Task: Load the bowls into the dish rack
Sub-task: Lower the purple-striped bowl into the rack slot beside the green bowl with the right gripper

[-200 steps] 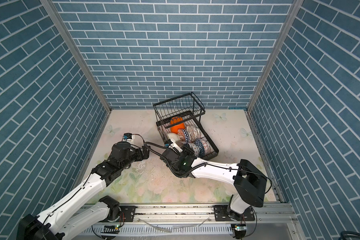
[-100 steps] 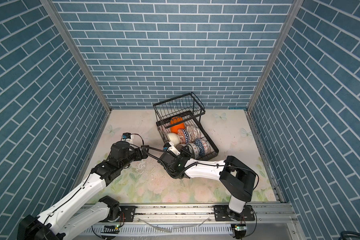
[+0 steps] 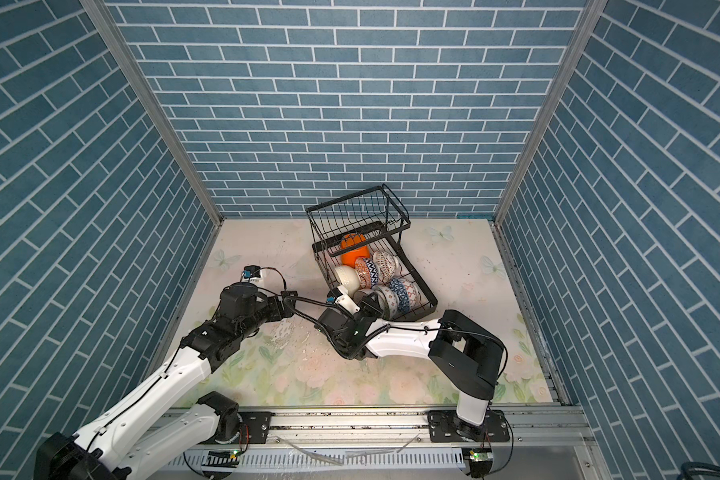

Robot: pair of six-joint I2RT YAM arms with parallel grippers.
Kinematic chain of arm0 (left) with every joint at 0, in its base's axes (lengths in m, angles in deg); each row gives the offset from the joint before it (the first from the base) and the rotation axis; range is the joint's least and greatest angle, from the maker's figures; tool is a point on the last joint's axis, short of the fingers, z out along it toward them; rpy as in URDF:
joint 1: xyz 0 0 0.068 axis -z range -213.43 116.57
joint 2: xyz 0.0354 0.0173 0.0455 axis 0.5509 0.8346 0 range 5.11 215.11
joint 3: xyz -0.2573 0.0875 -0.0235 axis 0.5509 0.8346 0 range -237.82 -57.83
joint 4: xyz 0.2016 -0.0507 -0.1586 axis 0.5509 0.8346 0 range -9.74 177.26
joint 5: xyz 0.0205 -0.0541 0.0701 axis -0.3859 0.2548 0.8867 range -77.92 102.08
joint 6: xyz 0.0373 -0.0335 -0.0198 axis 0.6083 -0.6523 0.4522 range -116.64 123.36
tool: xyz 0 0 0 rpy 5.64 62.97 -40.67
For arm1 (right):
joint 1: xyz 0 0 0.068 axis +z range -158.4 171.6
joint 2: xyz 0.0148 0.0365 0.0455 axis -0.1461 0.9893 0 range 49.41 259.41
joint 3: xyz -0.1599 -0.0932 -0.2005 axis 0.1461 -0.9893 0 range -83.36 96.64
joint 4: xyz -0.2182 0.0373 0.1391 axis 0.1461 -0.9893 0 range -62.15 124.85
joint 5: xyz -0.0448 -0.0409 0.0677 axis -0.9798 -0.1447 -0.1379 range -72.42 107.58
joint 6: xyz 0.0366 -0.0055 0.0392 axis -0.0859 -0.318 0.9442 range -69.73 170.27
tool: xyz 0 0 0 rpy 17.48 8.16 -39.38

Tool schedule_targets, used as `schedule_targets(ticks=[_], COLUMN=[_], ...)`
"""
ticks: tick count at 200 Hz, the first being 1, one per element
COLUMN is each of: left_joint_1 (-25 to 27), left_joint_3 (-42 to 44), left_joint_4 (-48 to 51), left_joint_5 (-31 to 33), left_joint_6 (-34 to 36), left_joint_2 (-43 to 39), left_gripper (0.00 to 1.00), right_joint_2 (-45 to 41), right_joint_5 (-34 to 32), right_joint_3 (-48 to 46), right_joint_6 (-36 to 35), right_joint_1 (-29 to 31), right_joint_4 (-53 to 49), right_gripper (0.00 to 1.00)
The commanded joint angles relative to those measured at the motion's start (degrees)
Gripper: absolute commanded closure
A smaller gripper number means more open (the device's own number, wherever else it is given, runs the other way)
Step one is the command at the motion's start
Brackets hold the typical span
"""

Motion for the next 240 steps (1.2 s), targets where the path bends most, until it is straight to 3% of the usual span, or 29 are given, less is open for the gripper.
schedule_targets(ticks=[1,113,240], left_joint_1=[-0.4,-0.5,-0.6], left_joint_3=[-1.2,-0.6,1.3], left_joint_4=[1.0,0.6,0.5], left_joint_5=[-0.4,-0.7,-0.5], left_joint_6=[0.8,0.3,-0.4], left_joint_2=[0.0,-0.1,-1.9], left_gripper=[0.00,0.00,0.00], right_joint_2=[1.1,5.8,13.7], right_joint_5=[-3.8,-2.4,-3.2], right_joint_3=[-1.2,0.5,9.5], right_joint_6=[0.7,2.6,22.1], right_joint_1=[0.3,3.0,7.9], right_joint_4=[1.7,-3.6,-26.0], right_gripper=[1.00,1.00,0.98])
